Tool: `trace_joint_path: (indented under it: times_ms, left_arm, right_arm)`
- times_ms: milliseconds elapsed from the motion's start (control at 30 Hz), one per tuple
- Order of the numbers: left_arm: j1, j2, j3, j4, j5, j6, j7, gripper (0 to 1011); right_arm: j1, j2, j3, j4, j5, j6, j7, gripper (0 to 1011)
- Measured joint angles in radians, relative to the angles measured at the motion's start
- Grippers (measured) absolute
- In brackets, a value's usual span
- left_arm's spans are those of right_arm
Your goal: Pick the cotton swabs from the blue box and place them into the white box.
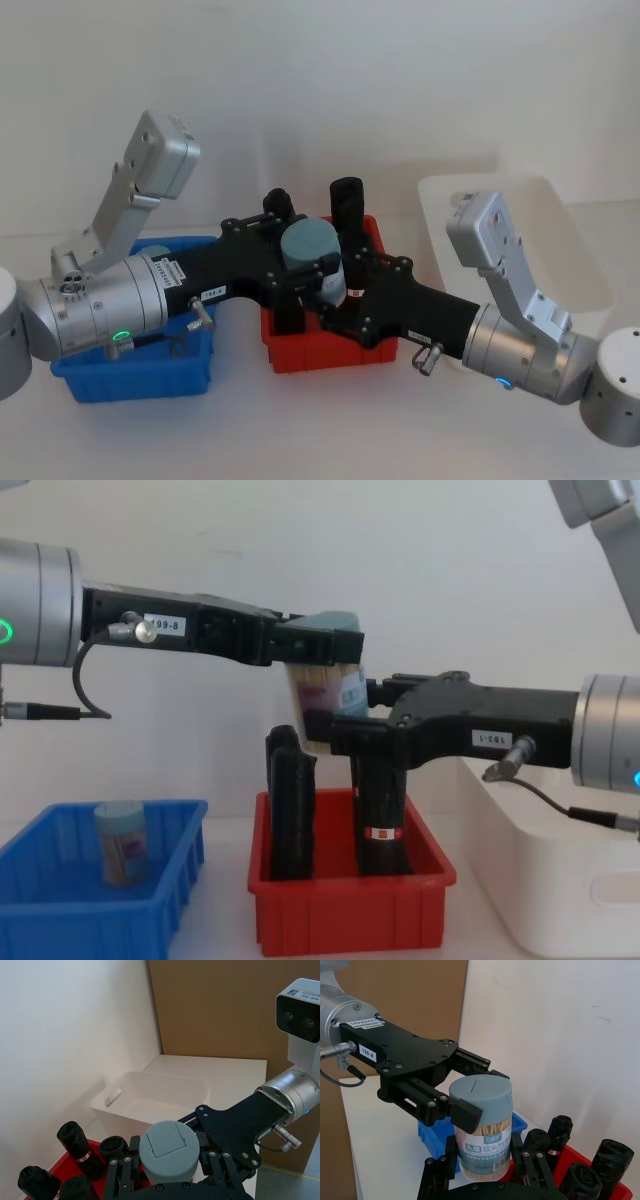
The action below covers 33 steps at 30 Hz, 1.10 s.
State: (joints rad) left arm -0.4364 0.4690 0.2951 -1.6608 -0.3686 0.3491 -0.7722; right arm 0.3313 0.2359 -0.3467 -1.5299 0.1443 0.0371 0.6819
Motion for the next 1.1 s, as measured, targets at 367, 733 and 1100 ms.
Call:
trace_joint_path:
  times_ms: [367,733,1100]
  left_arm:
    - [0.0,0.0,0.0,0.0,0.0,0.0,0.001,708]
    - [0.0,0.0,0.0,0.0,0.0,0.0,0.0,1003]
    - [0.0,0.0,0.0,0.0,0.0,0.0,-0.001,1004]
  right_arm:
    - [0.012,-0.002,-0.005,0.011,0.004,-0.008,0.003,628]
    - [0.015,0.0,-0.01,0.012,0.006,-0.009,0.001,626]
    - [0.01,0.012,-0.011,0.005,0.011,-0.005,-0.016,628]
